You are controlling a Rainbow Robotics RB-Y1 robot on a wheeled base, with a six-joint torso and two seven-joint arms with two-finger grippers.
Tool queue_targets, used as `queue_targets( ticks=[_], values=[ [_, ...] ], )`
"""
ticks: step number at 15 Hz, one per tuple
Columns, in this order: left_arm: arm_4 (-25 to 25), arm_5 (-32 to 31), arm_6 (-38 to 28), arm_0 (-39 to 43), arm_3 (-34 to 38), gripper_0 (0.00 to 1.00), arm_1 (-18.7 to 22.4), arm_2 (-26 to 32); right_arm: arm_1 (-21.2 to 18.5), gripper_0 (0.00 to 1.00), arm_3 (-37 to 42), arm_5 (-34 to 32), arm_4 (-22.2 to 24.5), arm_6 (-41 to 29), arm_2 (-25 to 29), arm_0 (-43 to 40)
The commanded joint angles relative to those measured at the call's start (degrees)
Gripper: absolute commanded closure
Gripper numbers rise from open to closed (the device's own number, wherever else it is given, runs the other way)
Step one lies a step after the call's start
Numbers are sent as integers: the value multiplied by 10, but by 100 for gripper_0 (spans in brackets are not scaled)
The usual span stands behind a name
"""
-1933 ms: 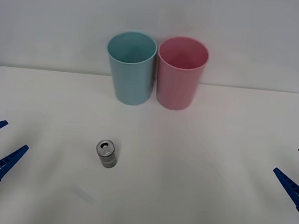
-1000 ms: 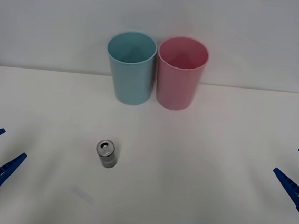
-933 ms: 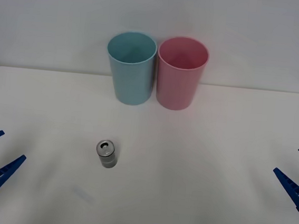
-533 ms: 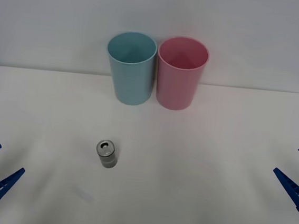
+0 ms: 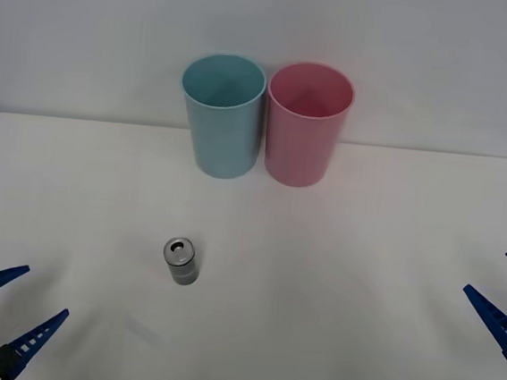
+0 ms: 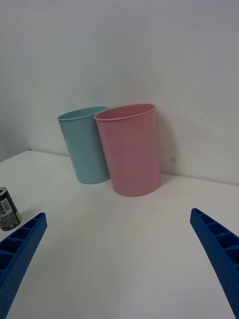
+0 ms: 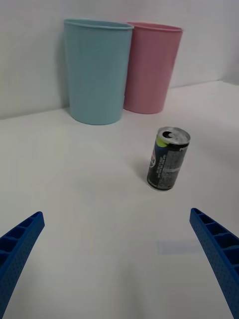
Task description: Grasp the object on the table and drop it into the matching bin: aluminum can to the light blue bin, PET bottle to the pink bin.
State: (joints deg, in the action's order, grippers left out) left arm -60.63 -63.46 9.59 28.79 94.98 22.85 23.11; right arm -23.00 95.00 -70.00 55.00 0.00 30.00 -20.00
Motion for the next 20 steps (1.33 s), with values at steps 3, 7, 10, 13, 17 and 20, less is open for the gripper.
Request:
queue_targets(
  ticks=[3,7,10,13,17,20],
  values=[
    [-1,47,53,-43,-34,0,0,-70,0,0,0,0,0,0,0,0],
    [5,47,71,-110,-112,0,0,-109,0,0,0,0,0,0,0,0],
    [17,47,74,-151,-156,0,0,-139,0,0,0,0,0,0,0,0],
    [19,51,75,-179,-175,0,-1,-161,0,0,0,0,0,0,0,0],
    [19,84,77,-197,-175,0,-1,-201,0,0,0,0,0,0,0,0],
    [9,97,81,-206,-175,0,-11,-218,0,0,0,0,0,0,0,0]
  ],
)
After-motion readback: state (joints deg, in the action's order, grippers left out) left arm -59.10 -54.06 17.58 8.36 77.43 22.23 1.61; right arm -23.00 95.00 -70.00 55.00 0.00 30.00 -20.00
